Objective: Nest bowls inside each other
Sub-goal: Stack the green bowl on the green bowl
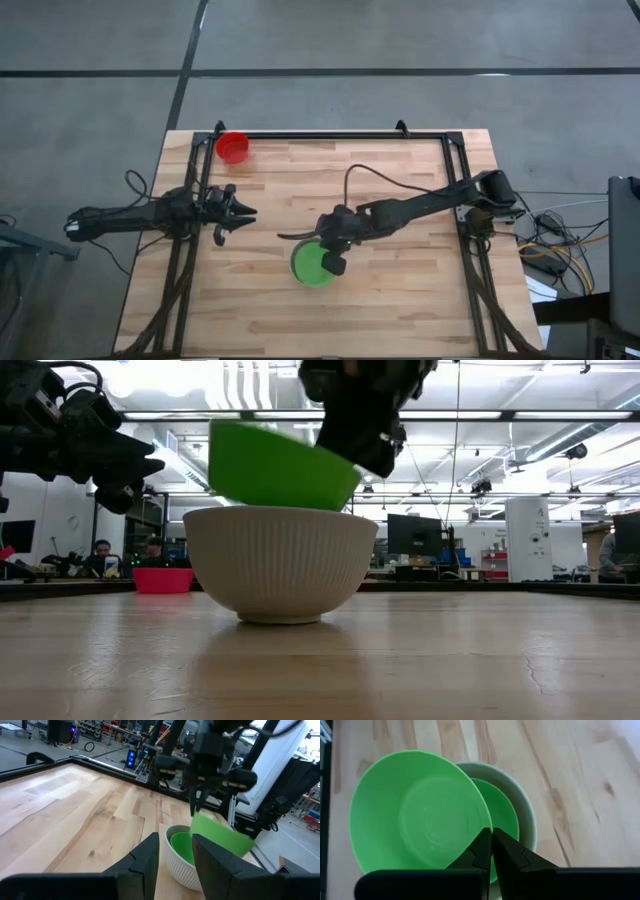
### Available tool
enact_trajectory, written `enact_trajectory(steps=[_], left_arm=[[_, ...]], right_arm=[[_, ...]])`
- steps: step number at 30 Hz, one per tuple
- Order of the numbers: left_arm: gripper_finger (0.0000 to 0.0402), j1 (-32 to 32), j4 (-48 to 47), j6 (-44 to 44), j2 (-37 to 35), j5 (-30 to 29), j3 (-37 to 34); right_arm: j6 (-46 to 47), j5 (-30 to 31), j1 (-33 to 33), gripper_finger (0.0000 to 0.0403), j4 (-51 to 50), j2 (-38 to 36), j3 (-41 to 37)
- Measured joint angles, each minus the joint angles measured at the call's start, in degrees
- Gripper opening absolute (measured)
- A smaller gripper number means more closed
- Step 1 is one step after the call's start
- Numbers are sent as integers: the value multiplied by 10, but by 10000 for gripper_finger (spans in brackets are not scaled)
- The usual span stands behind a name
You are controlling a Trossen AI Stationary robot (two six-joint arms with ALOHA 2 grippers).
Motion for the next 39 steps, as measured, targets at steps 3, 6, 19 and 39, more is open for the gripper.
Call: enact_trajectory(steps=[3, 6, 19, 39], left_arm=[[122, 0, -4, 0, 1, -2, 0], [122, 0, -11, 0, 3, -2, 0], [122, 0, -14, 0, 7, -1, 0], [122, 0, -19, 0, 7, -1, 0]], right_arm=[[-1, 0, 0, 8, -16, 24, 31], [-1, 2, 0, 8, -58, 46, 72], [-16, 19, -2, 8, -225, 133, 222], [-10, 17, -9, 8, -228, 118, 201]])
